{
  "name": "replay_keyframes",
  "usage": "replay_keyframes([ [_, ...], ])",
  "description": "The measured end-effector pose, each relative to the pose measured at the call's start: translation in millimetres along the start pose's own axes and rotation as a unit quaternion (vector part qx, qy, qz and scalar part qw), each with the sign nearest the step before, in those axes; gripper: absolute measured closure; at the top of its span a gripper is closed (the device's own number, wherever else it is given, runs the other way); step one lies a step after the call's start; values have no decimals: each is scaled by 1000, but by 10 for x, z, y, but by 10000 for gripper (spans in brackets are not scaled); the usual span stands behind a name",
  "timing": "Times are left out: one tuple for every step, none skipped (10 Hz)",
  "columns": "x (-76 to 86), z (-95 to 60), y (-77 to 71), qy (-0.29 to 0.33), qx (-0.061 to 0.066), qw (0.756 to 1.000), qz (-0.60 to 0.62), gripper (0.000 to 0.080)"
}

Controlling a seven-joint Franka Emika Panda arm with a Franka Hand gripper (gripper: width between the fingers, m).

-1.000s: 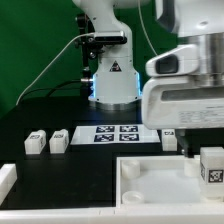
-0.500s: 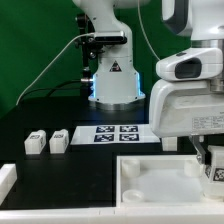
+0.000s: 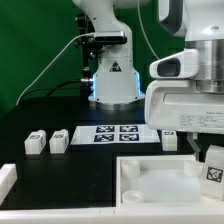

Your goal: Assemble one leg

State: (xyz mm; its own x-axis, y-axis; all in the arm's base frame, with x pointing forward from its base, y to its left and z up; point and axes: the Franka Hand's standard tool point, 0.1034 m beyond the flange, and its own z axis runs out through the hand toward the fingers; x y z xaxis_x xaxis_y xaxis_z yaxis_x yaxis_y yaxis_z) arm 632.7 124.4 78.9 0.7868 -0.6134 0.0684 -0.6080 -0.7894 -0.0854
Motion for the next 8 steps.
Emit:
replay_keyframes([
  [24,9,13,2,6,994,113,489],
  [25,12,22,1,7,978,208,489],
  [22,15,26,-4,10,959,283,489],
  [-6,22,7,-12,15,932,361,489],
  [-44,25,-32,-17,21,903,430,490],
  [-76,36,-47,-20,20,888,458,490],
  [-76,38,-43,-19,20,896,444,464],
  [-78,38,-44,-19,20,904,426,464],
])
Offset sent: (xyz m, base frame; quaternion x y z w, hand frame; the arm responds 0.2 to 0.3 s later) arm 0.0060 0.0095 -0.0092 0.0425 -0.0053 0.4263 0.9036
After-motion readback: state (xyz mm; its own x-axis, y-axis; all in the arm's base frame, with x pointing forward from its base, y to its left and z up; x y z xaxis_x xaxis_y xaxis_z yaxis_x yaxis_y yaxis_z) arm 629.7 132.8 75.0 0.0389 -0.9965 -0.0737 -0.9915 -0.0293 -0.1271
